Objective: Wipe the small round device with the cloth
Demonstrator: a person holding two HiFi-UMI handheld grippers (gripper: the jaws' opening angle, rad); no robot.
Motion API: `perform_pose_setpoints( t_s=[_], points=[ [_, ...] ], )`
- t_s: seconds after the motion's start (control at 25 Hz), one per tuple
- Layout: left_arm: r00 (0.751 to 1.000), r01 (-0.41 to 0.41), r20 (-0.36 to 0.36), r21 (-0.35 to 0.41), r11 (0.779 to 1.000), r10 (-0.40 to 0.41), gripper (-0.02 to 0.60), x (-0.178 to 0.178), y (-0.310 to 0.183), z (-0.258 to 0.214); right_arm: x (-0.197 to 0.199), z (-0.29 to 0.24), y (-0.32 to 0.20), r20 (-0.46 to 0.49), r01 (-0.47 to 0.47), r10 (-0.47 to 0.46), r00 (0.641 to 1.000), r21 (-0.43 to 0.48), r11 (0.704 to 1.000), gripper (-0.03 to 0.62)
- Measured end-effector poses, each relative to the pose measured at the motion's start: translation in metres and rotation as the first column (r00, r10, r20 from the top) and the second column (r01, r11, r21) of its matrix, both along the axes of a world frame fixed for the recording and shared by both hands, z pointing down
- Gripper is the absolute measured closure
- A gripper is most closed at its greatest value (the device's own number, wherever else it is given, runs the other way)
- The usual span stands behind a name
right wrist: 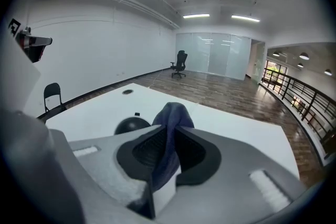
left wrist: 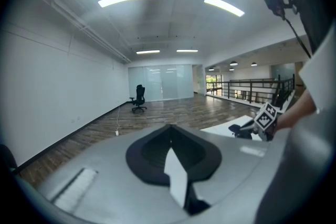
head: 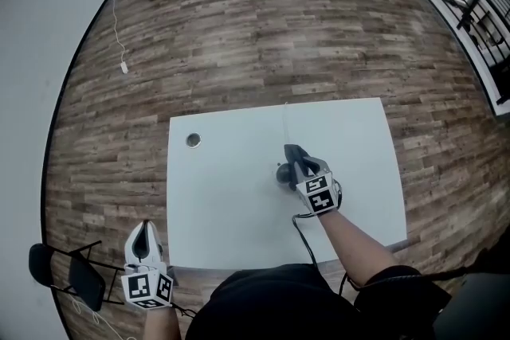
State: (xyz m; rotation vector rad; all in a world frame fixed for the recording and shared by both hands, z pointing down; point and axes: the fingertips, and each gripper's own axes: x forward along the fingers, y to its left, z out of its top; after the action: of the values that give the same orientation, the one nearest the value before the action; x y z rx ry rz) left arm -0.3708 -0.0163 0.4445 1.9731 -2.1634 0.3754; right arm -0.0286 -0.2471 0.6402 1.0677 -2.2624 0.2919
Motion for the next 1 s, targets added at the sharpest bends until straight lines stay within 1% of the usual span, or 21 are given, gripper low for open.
perform_pose_setpoints(
  t_s=[0.12, 0.2, 0.36, 0.52, 0.6, 0.68, 0.76, 0.8, 0.88, 0.92, 1.0],
  points=[
    [1.000, -0.006, 0.000, -0.002, 1.000, 0.006, 0.574, 0.000, -0.001, 0.000, 0.005, 0.013, 0.009, -0.055, 0.021, -0.022, 0.998, -0.035, 0.999, 0.545],
    [1.000, -0.010, 0.001, -0.006, 1.000, 0.010, 0.574, 0.000, -0.002, 0.000, 0.008, 0.022, 0.017, -0.073, 0.023, -0.028, 0.997, -0.064, 0.998, 0.545],
    [1.000, -0.018, 0.002, -0.007, 1.000, 0.018, 0.574, -0.002, -0.003, 0.000, 0.006, 0.038, 0.033, -0.086, 0.051, -0.062, 0.994, -0.129, 0.990, 0.545],
    [1.000, -0.028, -0.003, 0.001, 1.000, 0.028, 0.574, 0.000, -0.005, 0.000, 0.003, 0.052, 0.050, -0.084, 0.100, -0.122, 0.989, -0.225, 0.969, 0.543],
    [1.000, -0.031, -0.003, 0.001, 1.000, 0.031, 0.574, 0.001, -0.005, 0.000, 0.003, 0.049, 0.052, -0.079, 0.108, -0.130, 0.988, -0.234, 0.966, 0.543],
    [1.000, -0.031, -0.005, 0.007, 1.000, 0.031, 0.574, 0.001, -0.004, -0.001, 0.007, 0.030, 0.044, -0.068, 0.079, -0.092, 0.993, -0.167, 0.983, 0.543],
    [1.000, -0.024, -0.010, 0.019, 1.000, 0.024, 0.574, -0.001, -0.003, -0.002, 0.010, 0.002, 0.033, -0.061, 0.044, -0.048, 0.997, -0.059, 0.997, 0.543],
    [1.000, -0.020, -0.014, 0.026, 0.999, 0.020, 0.574, -0.002, -0.002, -0.003, 0.010, -0.013, 0.029, -0.065, 0.042, -0.042, 0.997, -0.001, 0.999, 0.543],
    [1.000, -0.013, -0.019, 0.034, 0.999, 0.014, 0.574, -0.002, 0.000, -0.003, 0.005, -0.038, 0.023, -0.086, 0.075, -0.066, 0.994, 0.104, 0.992, 0.543],
    [1.000, -0.010, -0.020, 0.036, 0.999, 0.011, 0.574, -0.002, 0.002, -0.002, 0.000, -0.046, 0.022, -0.101, 0.103, -0.089, 0.991, 0.138, 0.985, 0.543],
    [1.000, -0.003, -0.020, 0.037, 0.999, 0.004, 0.574, -0.002, 0.007, -0.002, -0.011, -0.050, 0.022, -0.135, 0.160, -0.139, 0.981, 0.163, 0.973, 0.543]
  ],
)
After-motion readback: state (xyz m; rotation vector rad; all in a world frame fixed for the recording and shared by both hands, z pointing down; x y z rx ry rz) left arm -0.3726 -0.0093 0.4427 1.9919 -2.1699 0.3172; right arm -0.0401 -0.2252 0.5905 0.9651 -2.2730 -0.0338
